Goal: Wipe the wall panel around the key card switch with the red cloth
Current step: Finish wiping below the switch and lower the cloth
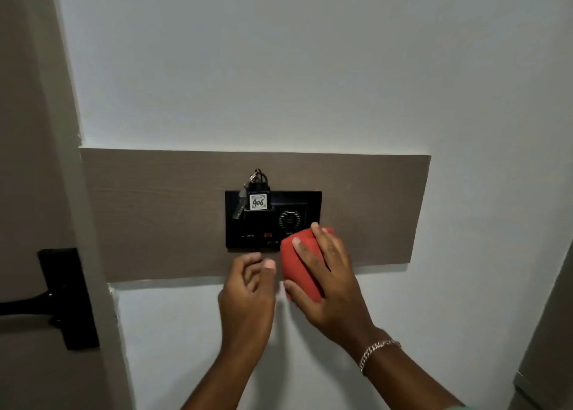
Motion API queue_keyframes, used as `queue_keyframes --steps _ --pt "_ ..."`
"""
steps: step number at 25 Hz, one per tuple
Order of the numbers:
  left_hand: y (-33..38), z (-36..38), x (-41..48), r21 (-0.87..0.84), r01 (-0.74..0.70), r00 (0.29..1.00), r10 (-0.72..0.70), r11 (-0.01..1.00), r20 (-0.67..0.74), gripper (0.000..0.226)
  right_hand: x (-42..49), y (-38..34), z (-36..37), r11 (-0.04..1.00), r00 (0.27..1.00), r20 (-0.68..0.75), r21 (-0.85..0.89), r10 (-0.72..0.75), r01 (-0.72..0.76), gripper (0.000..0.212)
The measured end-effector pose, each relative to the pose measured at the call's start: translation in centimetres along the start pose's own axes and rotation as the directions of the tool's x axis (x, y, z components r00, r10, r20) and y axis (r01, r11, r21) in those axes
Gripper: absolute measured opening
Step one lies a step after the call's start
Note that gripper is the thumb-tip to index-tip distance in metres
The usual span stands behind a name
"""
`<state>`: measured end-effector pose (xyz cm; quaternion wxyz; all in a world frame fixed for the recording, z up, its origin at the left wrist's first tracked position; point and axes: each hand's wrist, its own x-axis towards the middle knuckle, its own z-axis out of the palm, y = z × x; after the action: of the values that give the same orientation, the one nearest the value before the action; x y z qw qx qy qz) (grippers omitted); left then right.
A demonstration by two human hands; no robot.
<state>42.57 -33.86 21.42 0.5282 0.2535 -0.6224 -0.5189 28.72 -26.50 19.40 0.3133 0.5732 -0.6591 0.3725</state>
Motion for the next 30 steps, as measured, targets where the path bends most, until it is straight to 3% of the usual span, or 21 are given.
queue_keyframes --steps 2,4,6,7,8,10,11,12,15,18,21,23,25,30 --pt "-1.0 2.0 -0.7 -0.082 0.181 0.97 -0.164 0.98 0.181 0.014 -2.6 -0.5 -0.2 0.976 0.992 0.094 0.188 0.09 -0.106 0.082" --pt "-2.2 3.9 -2.3 -0.044 0.3 0.918 -0.276 0.953 0.284 0.015 -5.9 0.0 -1.4 0.925 0.965 0.184 0.296 0.189 -0.237 0.086" --pt "-4.3 5.5 -4.0 -0.056 0.407 0.866 -0.365 0.912 0.342 0.016 -8.7 0.8 -3.3 0.808 0.877 0.274 0.351 0.395 -0.473 0.091" --pt "-5.5 7.0 -5.4 -0.071 0.468 0.828 -0.409 0.881 0.384 0.016 -10.4 1.7 -4.5 0.69 0.79 0.302 0.383 0.534 -0.614 0.093" --pt "-6.6 8.4 -6.7 -0.084 0.525 0.789 -0.447 0.847 0.421 0.015 -12.2 2.8 -5.6 0.513 0.668 0.345 0.443 0.66 -0.735 0.095" --pt "-8.1 11.4 -9.1 -0.098 0.607 0.723 -0.497 0.789 0.48 0.016 -15.3 5.3 -8.3 0.108 0.408 0.477 0.538 0.778 -0.836 0.089" --pt "-8.8 13.3 -10.5 -0.077 0.622 0.698 -0.507 0.779 0.506 0.017 -16.7 6.6 -9.9 -0.023 0.313 0.518 0.542 0.796 -0.84 0.078" --pt "-9.4 15.4 -12.0 -0.041 0.624 0.678 -0.514 0.78 0.525 0.019 -18.2 8.2 -11.6 -0.057 0.253 0.514 0.514 0.82 -0.856 0.063" --pt "-11.6 22.3 -16.6 0.07 0.619 0.646 -0.558 0.782 0.521 0.018 -22.6 12.9 -16.0 -0.013 0.165 0.408 0.399 0.898 -0.917 0.026" --pt "-13.2 29.1 -21.4 0.169 0.643 0.579 -0.619 0.747 0.531 0.019 -26.7 18.2 -19.7 -0.016 0.077 0.319 0.279 0.944 -0.96 0.02" --pt "-14.5 36.0 -25.5 0.189 0.73 0.437 -0.662 0.657 0.609 0.031 -30.6 24.9 -23.1 0.07 0.077 0.119 0.061 0.99 -0.996 0.02" --pt "-16.1 40.8 -28.2 0.219 0.75 0.351 -0.657 0.624 0.667 0.032 -33.0 29.8 -24.7 0.072 0.071 0.012 -0.106 0.997 -0.992 0.019" --pt "-17.7 44.9 -29.6 0.259 0.758 0.263 -0.643 0.599 0.719 0.038 -35.2 34.3 -25.4 0.065 0.076 -0.066 -0.147 0.995 -0.987 0.018" --pt "-22.7 50.8 -31.7 0.374 0.7 0.148 -0.635 0.608 0.758 0.056 -40.2 42.1 -25.0 0.092 0.12 -0.089 -0.266 0.989 -0.96 0.02"
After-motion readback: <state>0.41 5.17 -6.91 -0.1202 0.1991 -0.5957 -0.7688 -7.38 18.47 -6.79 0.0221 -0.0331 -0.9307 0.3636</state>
